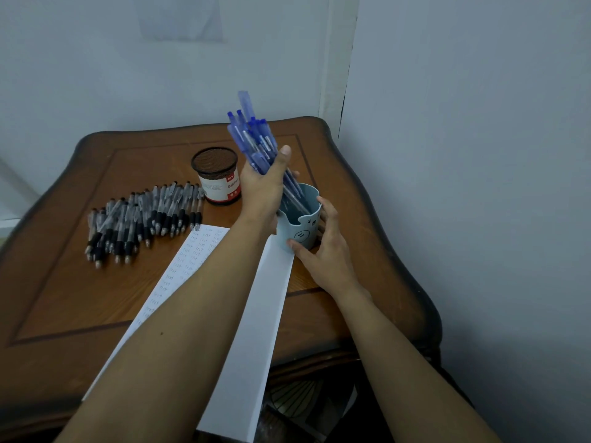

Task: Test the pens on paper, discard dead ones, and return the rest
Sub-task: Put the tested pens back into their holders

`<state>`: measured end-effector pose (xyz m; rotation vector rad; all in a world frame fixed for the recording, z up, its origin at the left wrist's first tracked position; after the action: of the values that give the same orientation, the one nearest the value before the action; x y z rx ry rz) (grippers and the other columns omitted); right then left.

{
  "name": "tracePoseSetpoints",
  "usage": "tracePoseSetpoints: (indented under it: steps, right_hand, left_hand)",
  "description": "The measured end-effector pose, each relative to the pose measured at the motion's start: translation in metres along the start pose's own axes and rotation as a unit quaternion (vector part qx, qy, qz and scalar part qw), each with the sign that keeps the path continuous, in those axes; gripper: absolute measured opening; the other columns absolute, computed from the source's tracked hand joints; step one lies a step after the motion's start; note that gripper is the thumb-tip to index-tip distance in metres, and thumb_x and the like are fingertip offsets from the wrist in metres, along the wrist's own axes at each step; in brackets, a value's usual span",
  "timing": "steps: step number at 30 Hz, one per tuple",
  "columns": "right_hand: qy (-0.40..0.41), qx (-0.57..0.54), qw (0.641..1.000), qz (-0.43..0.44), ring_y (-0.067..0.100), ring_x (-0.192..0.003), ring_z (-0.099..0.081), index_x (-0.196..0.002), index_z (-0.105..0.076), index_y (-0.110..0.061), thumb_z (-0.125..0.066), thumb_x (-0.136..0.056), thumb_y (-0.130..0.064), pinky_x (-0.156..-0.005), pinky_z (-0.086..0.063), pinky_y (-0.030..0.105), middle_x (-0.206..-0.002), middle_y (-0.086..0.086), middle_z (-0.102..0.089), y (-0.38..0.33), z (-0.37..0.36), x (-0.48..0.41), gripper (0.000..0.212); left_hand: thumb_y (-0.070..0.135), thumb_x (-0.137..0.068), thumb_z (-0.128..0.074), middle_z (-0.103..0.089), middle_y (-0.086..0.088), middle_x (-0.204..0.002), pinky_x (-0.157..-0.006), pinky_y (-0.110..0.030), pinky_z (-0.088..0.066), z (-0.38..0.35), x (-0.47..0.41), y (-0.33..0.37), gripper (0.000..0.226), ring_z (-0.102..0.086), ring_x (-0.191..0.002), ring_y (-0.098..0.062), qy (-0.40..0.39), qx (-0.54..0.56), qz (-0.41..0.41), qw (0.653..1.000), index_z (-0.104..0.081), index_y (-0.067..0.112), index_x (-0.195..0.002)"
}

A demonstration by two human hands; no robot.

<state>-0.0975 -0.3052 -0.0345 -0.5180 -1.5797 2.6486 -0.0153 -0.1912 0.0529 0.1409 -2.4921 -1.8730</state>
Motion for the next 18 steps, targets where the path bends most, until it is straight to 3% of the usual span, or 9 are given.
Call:
tracePoseSetpoints:
  steps: [5, 9, 11, 14, 18]
  right_hand:
    - [0.0, 0.005, 1.0, 0.009, 0.014, -0.14, -0.042, -0.148, -0.012, -0.049, -0.077, -0.086, -0.036, -0.104, -0.051, 0.041, -0.157, -0.01, -0.034, -0.002, 0.0, 0.0, 0.091]
    - [0.0, 0.008, 1.0, 0.009, 0.014, -0.139, -0.043, -0.149, -0.012, -0.048, -0.077, -0.085, -0.038, -0.103, -0.052, 0.04, -0.157, -0.009, -0.034, -0.001, 0.0, 0.0, 0.091]
    - [0.001, 0.004, 1.0, 0.009, 0.014, -0.139, -0.044, -0.149, -0.012, -0.048, -0.077, -0.085, -0.038, -0.104, -0.051, 0.04, -0.157, -0.009, -0.034, -0.001, 0.0, -0.001, 0.092]
    - [0.0, 0.002, 1.0, 0.007, 0.014, -0.139, -0.044, -0.149, -0.013, -0.048, -0.077, -0.085, -0.038, -0.103, -0.052, 0.04, -0.157, -0.009, -0.035, 0.0, -0.001, -0.001, 0.092]
    - [-0.001, 0.006, 1.0, 0.01, 0.015, -0.14, -0.044, -0.148, -0.012, -0.049, -0.077, -0.085, -0.037, -0.104, -0.051, 0.042, -0.157, -0.009, -0.034, 0.0, -0.001, -0.001, 0.091]
  left_hand:
    - [0.025, -0.096, -0.068, -0.068, 0.001, -0.077, -0.068, -0.038, -0.061, 0.005, -0.003, 0.004, 0.031, -0.074, -0.076, -0.016, 0.025, 0.157, 0.042, 0.986, -0.055, 0.008, -0.118]
    - [0.027, -0.093, -0.071, -0.07, -0.004, -0.092, -0.079, -0.041, -0.062, 0.005, 0.003, -0.001, 0.045, -0.074, -0.084, -0.017, 0.003, 0.078, 0.033, 0.996, -0.054, 0.005, -0.13]
    - [0.027, -0.092, -0.072, -0.07, -0.004, -0.09, -0.082, -0.038, -0.061, 0.006, 0.006, -0.007, 0.043, -0.073, -0.083, -0.015, -0.007, 0.045, 0.025, 0.999, -0.058, 0.003, -0.125]
    - [0.027, -0.091, -0.073, -0.069, -0.001, -0.09, -0.082, -0.033, -0.06, 0.005, 0.006, -0.009, 0.027, -0.071, -0.084, -0.013, -0.017, 0.03, 0.028, 0.999, -0.061, 0.011, -0.109]
    - [0.032, -0.087, -0.076, -0.073, -0.004, -0.105, -0.08, -0.031, -0.061, 0.002, 0.003, -0.006, 0.04, -0.073, -0.092, -0.015, -0.006, 0.016, 0.028, 0.999, -0.06, 0.016, -0.12]
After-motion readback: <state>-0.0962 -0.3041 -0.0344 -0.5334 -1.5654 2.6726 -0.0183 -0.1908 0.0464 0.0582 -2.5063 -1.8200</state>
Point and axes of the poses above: each hand's wrist, its own x-axis away from the middle knuckle, its own z-axis out of the back of the hand, y = z × x, the point moved 3 cm from there along -x, towards the middle knuckle
